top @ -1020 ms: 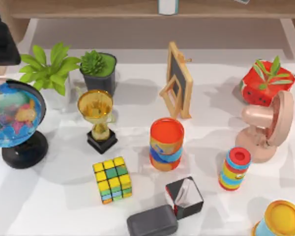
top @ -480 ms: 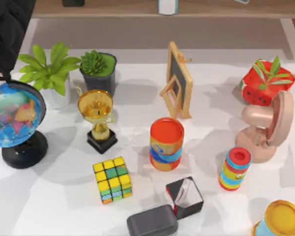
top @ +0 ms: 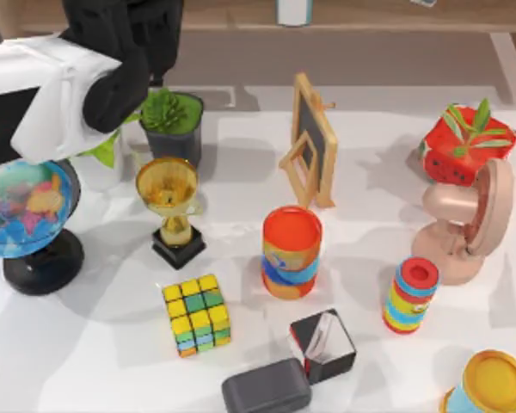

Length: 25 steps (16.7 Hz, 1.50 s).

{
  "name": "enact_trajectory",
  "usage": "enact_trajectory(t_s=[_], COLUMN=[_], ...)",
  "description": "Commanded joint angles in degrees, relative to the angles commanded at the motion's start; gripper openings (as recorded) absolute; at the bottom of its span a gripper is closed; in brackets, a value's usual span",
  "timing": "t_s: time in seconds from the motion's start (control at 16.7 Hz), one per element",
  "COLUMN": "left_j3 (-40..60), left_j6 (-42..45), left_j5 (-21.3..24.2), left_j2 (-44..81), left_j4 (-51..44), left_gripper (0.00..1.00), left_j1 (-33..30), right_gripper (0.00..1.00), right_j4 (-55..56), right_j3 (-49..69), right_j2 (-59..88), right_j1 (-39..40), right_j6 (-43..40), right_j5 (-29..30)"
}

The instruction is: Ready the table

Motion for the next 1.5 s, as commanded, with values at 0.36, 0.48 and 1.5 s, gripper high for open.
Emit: enact_trajectory(t_s=[0.36, 0.48, 1.5], left_j3=[13.49, 17.6, 27.83], left_j6=[-0.04, -0.05, -0.13], left_j5=[-5.63, -7.34, -8.11], left_j2=[18.74, 24.64, 34.07], left_j4=[5.89, 7.71, 7.17], left_gripper=[1.0, 1.0, 1.0], left_j1=[-5.7, -7.58, -8.0], right_gripper=[1.0, 1.0, 1.0], right_j4=[0.0, 0.0, 0.0], right_j3=[0.0, 0.0, 0.0], right_j2=[0.0, 0.0, 0.0], right_j1=[0.0, 0.0, 0.0], right_j6=[0.0, 0.0, 0.0], right_j5=[0.0, 0.0, 0.0])
